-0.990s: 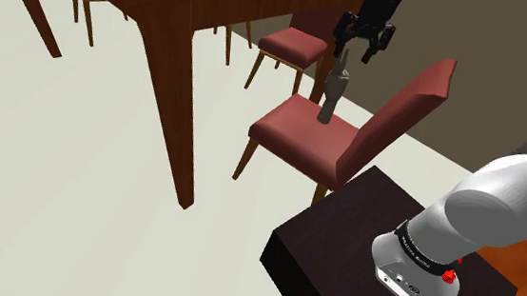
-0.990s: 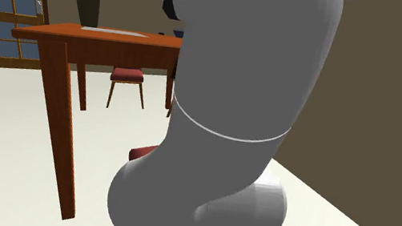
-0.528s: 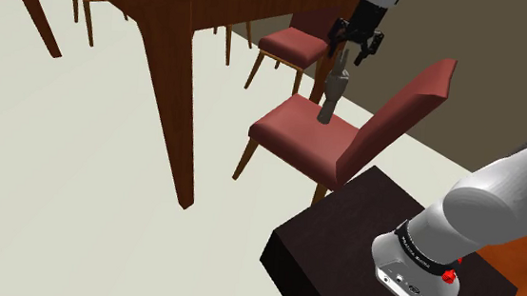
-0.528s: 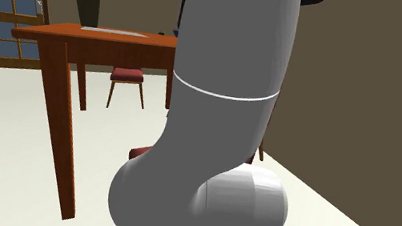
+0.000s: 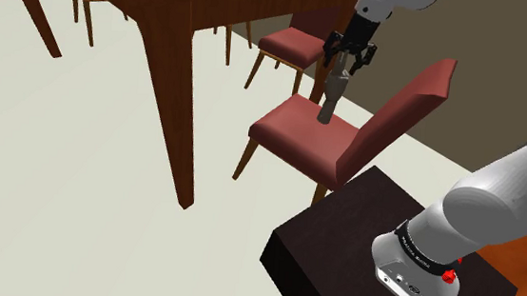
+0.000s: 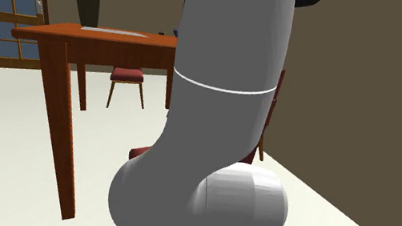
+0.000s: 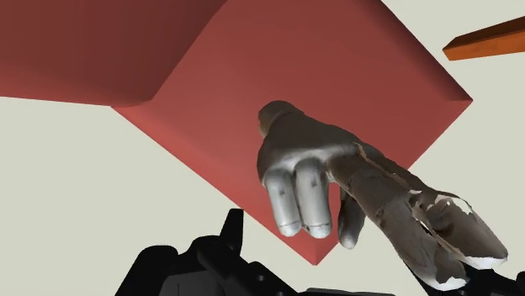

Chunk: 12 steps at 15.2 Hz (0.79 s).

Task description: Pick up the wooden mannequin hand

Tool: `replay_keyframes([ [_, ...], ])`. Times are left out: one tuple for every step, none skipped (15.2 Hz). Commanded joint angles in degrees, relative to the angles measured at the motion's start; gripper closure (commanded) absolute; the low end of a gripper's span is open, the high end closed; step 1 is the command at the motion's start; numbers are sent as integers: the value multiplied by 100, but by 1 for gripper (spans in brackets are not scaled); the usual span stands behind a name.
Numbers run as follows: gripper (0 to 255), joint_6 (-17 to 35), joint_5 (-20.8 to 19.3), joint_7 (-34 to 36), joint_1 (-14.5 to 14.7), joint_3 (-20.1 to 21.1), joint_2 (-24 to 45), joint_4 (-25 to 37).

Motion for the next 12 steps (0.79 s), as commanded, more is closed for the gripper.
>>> replay_keyframes([
  [255,32,3,8,6,7,-2,-30],
  [255,36,4,8,6,8,1,-31],
  [255,36,4,8,6,7,0,-32],
  [255,36,3,8,6,7,-2,-34],
  [255,36,3,8,6,8,-3,-35],
  [255,34,3,9,6,8,-5,-34],
  [255,34,3,8,6,7,-4,-34],
  [255,35,3,8,6,7,-2,-33],
  [255,34,3,9,6,8,-2,-32],
  [255,37,5,-5,1,0,19,-15],
  [255,-40,-4,7,0,1,-7,37],
  [255,-117,-11,19,-1,2,-31,90],
])
